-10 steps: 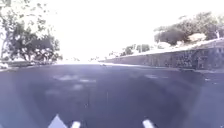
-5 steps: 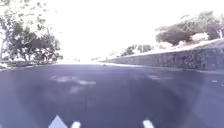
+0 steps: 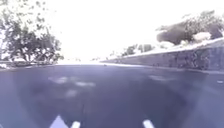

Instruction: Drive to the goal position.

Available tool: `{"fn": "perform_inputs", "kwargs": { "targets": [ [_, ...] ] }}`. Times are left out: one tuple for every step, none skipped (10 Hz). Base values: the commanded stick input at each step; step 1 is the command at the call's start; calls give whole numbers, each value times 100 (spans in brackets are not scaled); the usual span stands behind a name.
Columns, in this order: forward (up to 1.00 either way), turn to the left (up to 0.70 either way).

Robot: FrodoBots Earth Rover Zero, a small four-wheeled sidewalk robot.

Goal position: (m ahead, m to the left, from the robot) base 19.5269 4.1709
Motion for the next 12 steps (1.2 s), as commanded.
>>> {"fn": "perform_inputs", "kwargs": {
  "targets": [
    [70, 0],
    [70, 0],
    [70, 0],
    [70, 0],
    [70, 0],
    [70, 0],
    [70, 0],
    [70, 0],
    [70, 0],
    [70, 0],
    [70, 0],
    [70, 0]
  ]
}}
